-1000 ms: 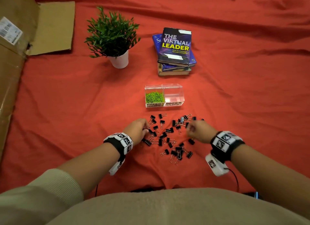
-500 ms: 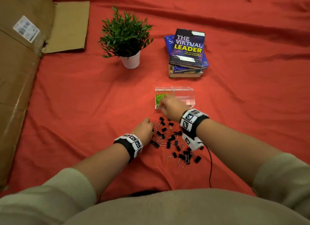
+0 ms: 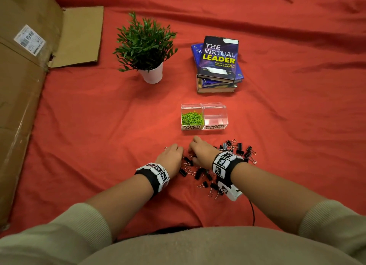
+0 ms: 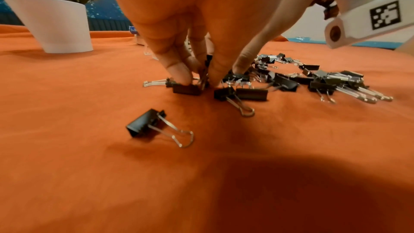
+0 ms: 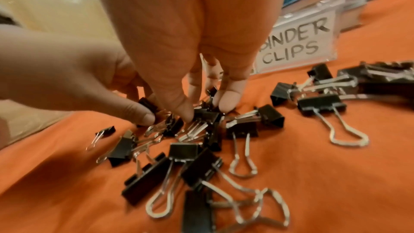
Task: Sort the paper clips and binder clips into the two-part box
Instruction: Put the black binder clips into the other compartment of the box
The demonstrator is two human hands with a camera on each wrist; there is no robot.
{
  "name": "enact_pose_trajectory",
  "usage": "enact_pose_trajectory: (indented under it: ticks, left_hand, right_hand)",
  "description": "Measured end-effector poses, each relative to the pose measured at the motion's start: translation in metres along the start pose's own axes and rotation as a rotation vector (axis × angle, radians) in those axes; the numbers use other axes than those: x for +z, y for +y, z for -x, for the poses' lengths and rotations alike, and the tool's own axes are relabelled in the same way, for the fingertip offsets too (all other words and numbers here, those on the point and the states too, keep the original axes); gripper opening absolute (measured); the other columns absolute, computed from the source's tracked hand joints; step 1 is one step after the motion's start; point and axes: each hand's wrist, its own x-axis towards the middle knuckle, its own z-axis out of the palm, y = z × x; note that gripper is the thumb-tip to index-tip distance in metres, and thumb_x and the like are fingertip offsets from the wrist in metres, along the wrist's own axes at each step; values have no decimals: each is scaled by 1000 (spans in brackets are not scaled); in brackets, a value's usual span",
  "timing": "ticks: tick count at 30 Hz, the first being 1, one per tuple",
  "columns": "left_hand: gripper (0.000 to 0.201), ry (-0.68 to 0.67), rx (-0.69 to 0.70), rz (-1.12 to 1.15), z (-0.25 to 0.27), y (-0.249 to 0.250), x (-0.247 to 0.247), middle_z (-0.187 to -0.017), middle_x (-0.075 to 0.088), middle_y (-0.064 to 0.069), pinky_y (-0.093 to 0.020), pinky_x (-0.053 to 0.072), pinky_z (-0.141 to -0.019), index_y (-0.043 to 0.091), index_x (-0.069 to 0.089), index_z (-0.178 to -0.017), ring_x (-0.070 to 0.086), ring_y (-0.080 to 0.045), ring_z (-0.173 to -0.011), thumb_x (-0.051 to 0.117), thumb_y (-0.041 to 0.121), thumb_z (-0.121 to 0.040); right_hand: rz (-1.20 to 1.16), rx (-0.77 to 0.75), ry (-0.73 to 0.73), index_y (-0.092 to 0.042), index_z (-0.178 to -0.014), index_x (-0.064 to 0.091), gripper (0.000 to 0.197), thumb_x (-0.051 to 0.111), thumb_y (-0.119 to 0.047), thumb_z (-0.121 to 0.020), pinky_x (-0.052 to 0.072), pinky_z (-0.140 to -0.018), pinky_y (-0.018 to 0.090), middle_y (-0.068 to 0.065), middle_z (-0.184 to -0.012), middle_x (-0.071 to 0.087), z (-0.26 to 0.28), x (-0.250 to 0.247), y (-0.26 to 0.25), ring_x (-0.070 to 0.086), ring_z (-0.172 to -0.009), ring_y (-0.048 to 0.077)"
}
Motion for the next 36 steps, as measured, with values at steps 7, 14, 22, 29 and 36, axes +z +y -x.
enact_pose_trajectory:
  ticks: [7,14,22,29,36]
  left_hand:
    - [13,35,-31,264,-10,-2,-16,-102,48,-10,-43,48,-82,10,56,-96,57,-33,-90,55,7,-83]
    - [10,183,47,404,-48,30,-63,-95,63,-2,-31,48,-81,11,60,-94,56,-16,-86,62,8,-85]
    - [11,202,11,449,-106,75,-89,-99,67,-4,-30,49,-78,13,59,-96,62,-22,-89,60,9,-85]
    - [12,152,30,378,-124,85,-81,-99,68,-9,-32,51,-80,11,62,-97,63,-27,-92,62,8,-85]
    - [12,220,55,283,-81,74,-61,-100,61,-4,-32,44,-85,15,64,-95,54,-21,-98,61,13,-84]
  right_hand:
    - [-105,83,26,-4,-101,55,26,63,-5,-76,49,-79,38,11,-113,42,8,5,0,57,-88,32]
    - [-143,97,93,-4,-100,53,28,58,-2,-72,46,-78,39,13,-110,51,19,9,9,57,-93,34]
    - [-583,249,149,-14,-80,64,16,62,1,-73,42,-57,15,0,-75,60,37,-9,41,56,-69,14]
    - [-830,326,345,-15,-73,60,20,62,4,-79,42,-47,21,-2,-65,57,48,-67,72,48,-50,9]
    - [-666,257,406,-11,-81,63,11,60,0,-79,41,-56,24,-2,-70,60,14,-100,75,50,-58,7]
